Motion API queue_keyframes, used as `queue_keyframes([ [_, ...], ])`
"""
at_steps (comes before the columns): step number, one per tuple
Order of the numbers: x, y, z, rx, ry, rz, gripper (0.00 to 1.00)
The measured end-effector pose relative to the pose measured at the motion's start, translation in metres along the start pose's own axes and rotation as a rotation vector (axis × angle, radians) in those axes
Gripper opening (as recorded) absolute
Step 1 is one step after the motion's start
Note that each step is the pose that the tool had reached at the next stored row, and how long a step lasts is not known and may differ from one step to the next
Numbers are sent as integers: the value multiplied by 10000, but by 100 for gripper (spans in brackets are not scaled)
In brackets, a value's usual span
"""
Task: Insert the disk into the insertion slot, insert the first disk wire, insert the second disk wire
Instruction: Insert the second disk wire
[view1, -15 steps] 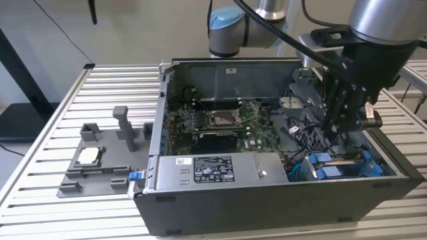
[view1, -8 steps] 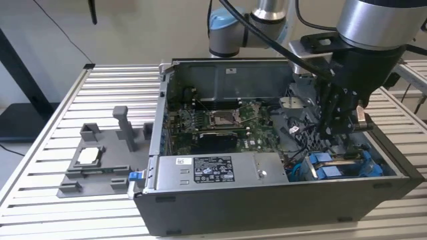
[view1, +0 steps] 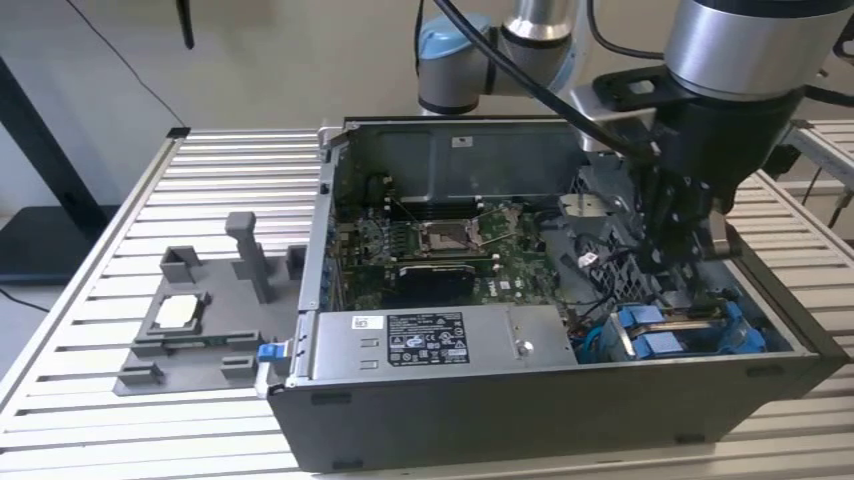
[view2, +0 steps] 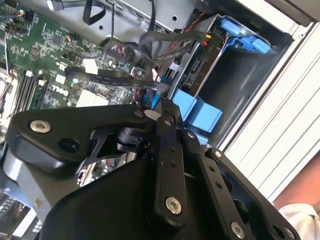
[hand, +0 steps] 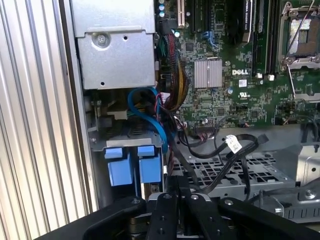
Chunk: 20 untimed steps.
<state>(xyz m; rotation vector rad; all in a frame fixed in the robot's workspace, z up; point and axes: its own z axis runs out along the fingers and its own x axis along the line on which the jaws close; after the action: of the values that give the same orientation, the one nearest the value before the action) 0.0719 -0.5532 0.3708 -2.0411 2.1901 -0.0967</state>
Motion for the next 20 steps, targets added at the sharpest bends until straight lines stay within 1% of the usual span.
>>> queue_keyframes([
  [3,-8,14,-1,26,-8,-1,15],
  [6,-16,41,-5,57,-11,-2,16],
  [8,-25,54,-6,88,-12,-4,29],
  [10,-29,59,-7,132,-15,-7,29],
  [11,-29,59,-6,156,-18,-11,35],
  [16,-41,63,10,301,-31,-34,35],
  [17,-49,66,27,404,-41,-49,35],
  [18,-52,67,34,440,-45,-54,35],
  [20,-58,69,44,469,-45,-58,35],
])
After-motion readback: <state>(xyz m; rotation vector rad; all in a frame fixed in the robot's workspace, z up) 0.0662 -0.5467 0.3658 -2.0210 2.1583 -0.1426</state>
